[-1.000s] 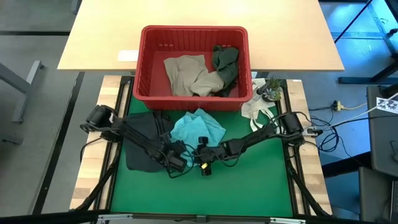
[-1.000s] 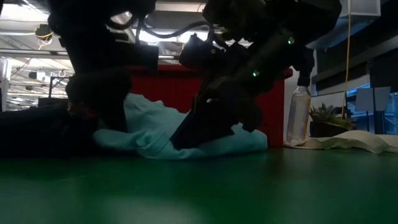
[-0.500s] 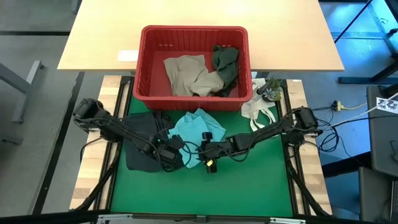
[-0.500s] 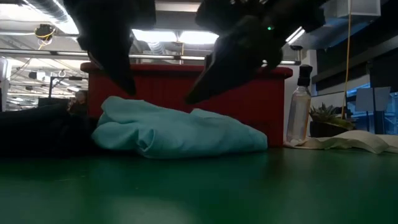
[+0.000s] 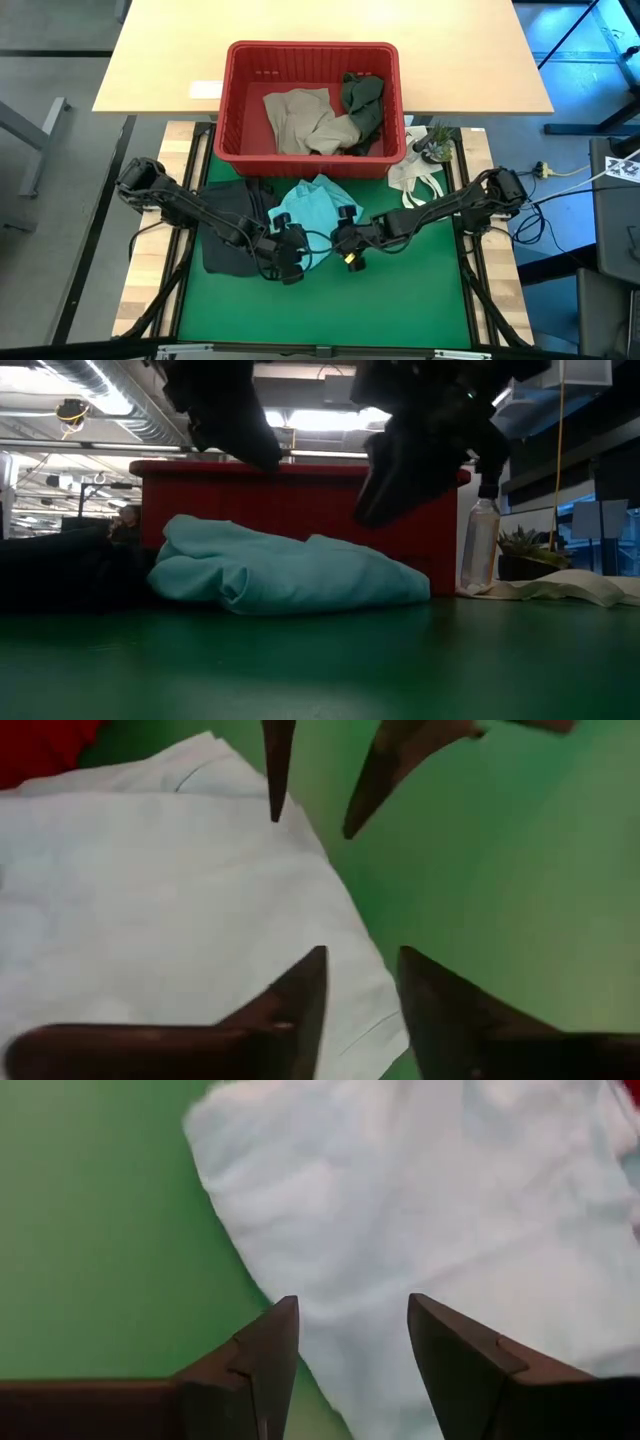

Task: Fold Laundry from Bin
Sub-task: Stack the folded blue shorts on top of the folded black shorts

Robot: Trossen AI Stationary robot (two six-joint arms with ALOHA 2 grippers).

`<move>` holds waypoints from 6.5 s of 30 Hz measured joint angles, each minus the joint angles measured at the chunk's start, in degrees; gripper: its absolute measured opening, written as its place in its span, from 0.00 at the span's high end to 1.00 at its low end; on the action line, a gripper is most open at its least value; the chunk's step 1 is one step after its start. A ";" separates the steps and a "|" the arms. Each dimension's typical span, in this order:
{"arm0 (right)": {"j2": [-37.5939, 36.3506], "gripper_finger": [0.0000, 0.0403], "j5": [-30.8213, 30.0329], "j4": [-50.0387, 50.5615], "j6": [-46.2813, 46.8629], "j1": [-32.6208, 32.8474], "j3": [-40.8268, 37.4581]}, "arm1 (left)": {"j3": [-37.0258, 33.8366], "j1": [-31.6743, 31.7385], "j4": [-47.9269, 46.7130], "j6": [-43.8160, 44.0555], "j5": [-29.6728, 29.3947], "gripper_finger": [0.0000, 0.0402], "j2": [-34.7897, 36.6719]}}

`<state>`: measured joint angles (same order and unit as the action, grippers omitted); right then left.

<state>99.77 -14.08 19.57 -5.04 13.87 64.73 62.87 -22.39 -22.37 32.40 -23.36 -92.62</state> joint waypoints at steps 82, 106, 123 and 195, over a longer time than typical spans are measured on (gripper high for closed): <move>1.64 0.98 3.73 -4.41 -7.49 0.91 -11.12 | 0.00 -7.66 9.17 -0.11 0.98 0.26 -9.56; 1.64 0.97 6.65 -7.11 9.70 11.38 -9.86 | 0.02 -15.83 2.73 -2.87 -12.05 0.28 -15.80; 1.57 0.96 7.25 -9.48 11.23 11.67 -9.86 | 0.24 -15.61 2.63 -4.44 -9.95 0.54 -19.53; 24.59 0.96 -6.17 -30.29 9.04 4.63 27.19 | 0.00 -7.78 -46.17 -25.08 -36.50 0.98 6.32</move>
<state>124.36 -20.25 -10.72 4.00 18.50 91.92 62.87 -30.17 -68.54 7.32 -59.86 -86.30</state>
